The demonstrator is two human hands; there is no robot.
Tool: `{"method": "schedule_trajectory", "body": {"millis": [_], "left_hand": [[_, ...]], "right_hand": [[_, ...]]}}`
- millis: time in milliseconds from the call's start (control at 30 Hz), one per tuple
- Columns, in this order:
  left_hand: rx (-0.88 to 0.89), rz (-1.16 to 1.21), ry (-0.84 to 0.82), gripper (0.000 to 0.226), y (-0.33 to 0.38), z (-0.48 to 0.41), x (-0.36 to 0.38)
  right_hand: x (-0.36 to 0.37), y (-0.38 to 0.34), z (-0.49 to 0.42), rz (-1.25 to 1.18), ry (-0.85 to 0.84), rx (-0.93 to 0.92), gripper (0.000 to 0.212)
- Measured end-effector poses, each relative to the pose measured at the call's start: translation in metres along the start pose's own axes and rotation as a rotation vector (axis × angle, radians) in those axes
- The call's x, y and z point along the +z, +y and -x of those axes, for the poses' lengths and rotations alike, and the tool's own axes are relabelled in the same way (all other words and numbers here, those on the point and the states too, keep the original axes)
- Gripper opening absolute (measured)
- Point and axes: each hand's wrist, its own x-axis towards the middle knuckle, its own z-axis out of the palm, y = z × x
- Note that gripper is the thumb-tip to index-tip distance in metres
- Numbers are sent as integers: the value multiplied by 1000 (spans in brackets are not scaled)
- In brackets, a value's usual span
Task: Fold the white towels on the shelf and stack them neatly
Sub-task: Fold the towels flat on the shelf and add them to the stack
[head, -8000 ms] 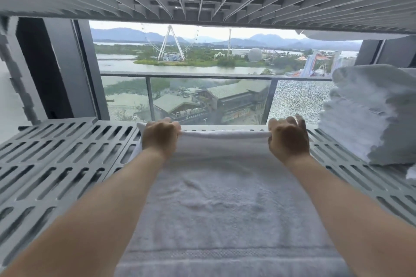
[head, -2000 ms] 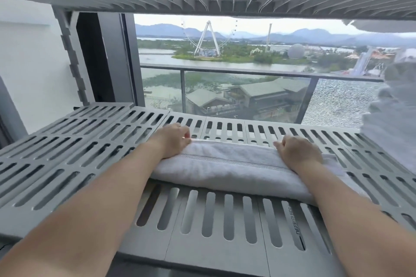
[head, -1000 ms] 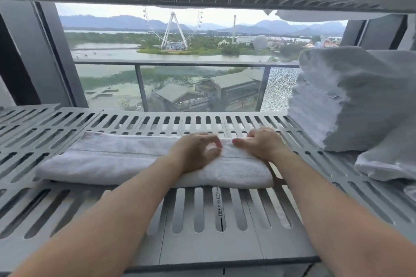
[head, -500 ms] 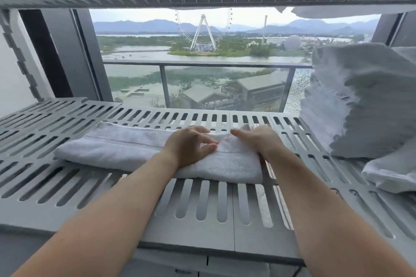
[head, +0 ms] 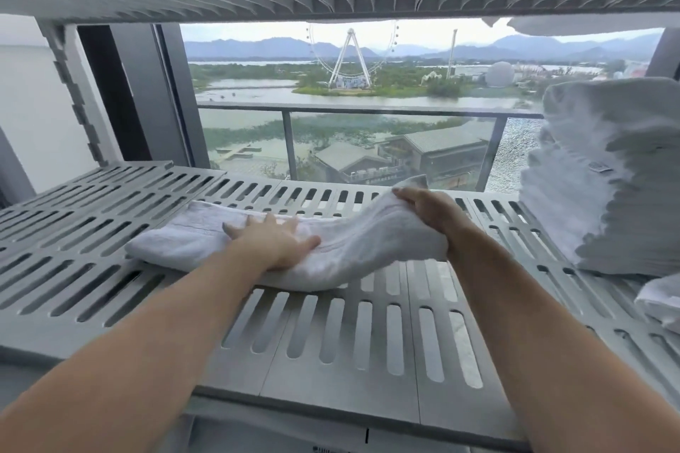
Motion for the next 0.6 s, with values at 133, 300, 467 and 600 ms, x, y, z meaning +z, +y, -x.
{"method": "schedule_trajectory", "body": {"millis": [133,300,467,600], "left_hand": [[34,120,-52,90,-1,-3,13],[42,71,109,96,-64,-21,2],[44,104,-66,92,-114,-35,8],[116,256,52,67,-159,-53,-3]], "right_hand": [[35,-24,12,-543,-293,7,19],[99,-60,17,-569,-320,-45,20],[176,-86,12,-278,-142,-93,19],[243,-93,8,82,-17,-93,21]]}}
